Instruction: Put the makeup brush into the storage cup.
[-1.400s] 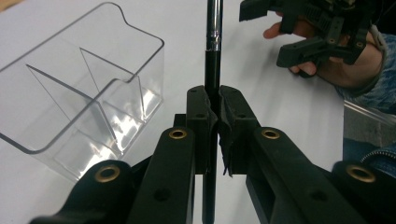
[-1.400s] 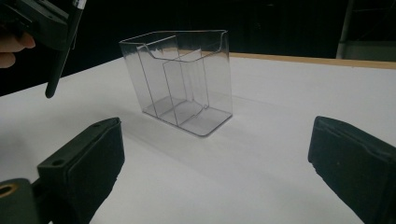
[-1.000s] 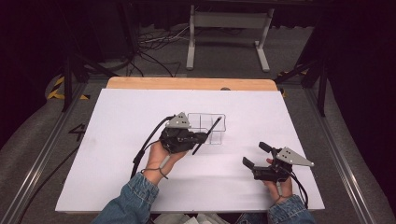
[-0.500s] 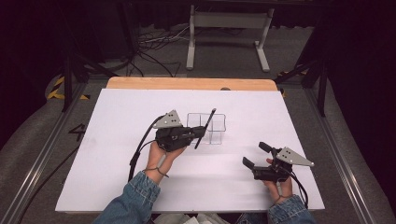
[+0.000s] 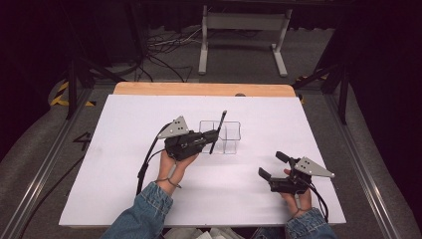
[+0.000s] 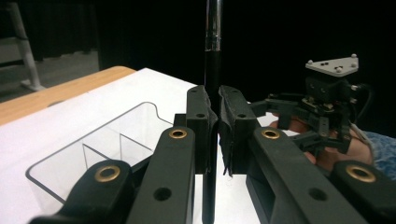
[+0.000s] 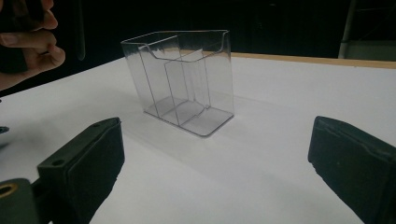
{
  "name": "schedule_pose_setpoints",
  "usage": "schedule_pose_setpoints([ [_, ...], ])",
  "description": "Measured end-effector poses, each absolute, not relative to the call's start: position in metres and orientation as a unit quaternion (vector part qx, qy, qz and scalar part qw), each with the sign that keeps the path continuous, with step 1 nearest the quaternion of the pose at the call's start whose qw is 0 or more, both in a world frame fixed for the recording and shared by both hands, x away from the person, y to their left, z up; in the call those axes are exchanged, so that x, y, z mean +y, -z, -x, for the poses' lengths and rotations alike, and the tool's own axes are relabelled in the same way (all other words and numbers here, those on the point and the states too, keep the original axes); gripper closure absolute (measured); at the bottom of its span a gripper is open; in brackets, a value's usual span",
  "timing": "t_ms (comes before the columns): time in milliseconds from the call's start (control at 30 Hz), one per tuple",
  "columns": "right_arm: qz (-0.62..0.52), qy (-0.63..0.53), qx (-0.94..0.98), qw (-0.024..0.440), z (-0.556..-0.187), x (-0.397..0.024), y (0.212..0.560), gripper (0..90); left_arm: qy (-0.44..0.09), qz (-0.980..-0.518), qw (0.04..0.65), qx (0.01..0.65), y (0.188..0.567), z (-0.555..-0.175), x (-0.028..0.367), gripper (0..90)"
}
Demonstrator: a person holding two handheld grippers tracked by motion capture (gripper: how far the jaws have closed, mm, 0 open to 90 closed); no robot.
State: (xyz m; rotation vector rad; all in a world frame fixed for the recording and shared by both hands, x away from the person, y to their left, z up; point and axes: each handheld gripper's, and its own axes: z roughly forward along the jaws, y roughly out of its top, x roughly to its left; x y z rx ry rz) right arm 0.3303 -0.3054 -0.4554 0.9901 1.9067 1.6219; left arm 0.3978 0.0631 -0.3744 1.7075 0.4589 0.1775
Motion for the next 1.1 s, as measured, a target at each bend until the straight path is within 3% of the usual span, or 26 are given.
schedule_pose_setpoints([
  [1100,-0.356,-0.590,0.691,0.218,-0.330,-0.305,0.455,3.8,-0.083,-0.719,0.642,0.254,0.367,-0.429,0.051,83.2],
])
